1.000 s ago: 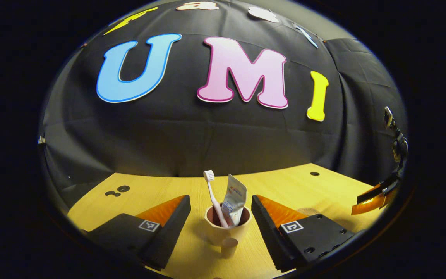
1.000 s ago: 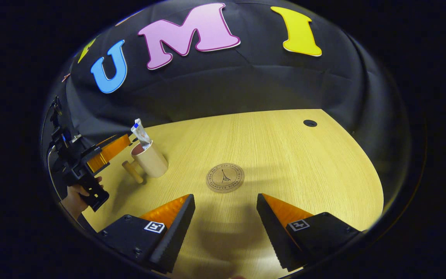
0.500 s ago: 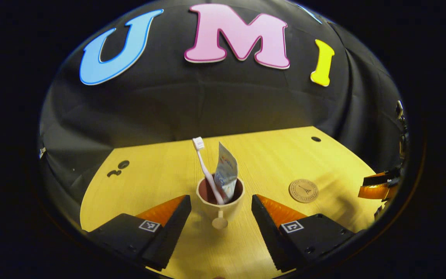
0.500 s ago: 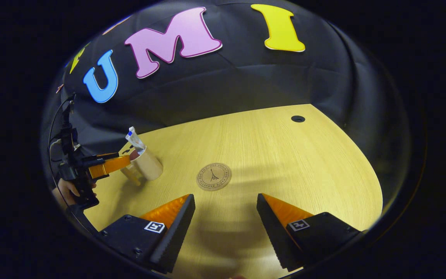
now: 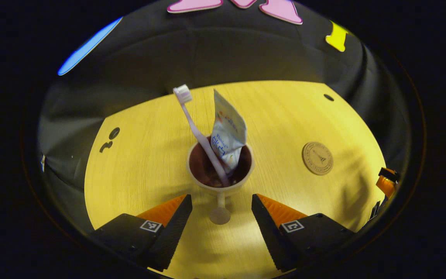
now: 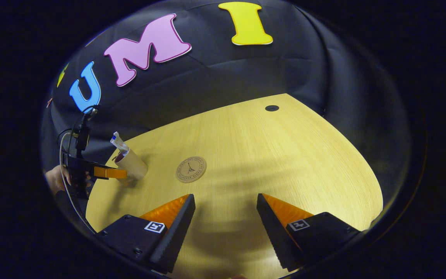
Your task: Put the toothbrush and toothpaste on the desktop into the cup, then pick up the cup and place it on the coaster on the desktop.
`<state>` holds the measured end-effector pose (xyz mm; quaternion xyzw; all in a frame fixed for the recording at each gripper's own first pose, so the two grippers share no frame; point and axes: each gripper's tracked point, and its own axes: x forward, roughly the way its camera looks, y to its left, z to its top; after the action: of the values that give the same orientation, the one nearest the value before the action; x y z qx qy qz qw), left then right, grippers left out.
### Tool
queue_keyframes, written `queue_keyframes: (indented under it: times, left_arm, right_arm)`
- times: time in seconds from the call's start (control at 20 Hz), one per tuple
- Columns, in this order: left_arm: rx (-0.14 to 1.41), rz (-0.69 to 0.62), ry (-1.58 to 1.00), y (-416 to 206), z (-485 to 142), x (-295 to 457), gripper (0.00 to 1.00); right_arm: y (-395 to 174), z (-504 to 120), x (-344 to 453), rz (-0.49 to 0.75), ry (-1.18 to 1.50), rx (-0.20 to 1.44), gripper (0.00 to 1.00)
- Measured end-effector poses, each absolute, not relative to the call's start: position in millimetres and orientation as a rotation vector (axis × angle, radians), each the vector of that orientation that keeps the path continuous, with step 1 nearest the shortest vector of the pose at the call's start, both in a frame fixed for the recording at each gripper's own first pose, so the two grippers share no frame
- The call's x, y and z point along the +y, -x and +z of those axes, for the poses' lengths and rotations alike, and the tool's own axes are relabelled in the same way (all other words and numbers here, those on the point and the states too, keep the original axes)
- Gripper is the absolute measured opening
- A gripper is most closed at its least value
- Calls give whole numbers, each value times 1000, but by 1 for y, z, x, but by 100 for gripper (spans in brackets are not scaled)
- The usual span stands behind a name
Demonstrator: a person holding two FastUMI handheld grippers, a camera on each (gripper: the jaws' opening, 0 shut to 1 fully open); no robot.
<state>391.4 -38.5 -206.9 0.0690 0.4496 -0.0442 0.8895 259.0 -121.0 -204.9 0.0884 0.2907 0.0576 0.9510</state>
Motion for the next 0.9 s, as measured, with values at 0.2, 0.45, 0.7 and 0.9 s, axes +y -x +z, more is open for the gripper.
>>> queue_keyframes:
  times: [0.2,0.45,0.7,0.9]
  left_arm:
    - [1001,-93,-142,-400,-219,-40,95]
    - [1071,-104,-155,-405,-229,-41,82]
    - [1141,-104,-132,-399,-237,-43,47]
    - [1148,-98,-97,-398,-236,-47,31]
  right_arm:
    - [-250,-211,-142,73,-185,596,98]
    - [-244,-221,-156,36,-201,620,98]
    - [-236,-228,-159,16,-219,635,98]
    - [-229,-231,-158,19,-219,645,98]
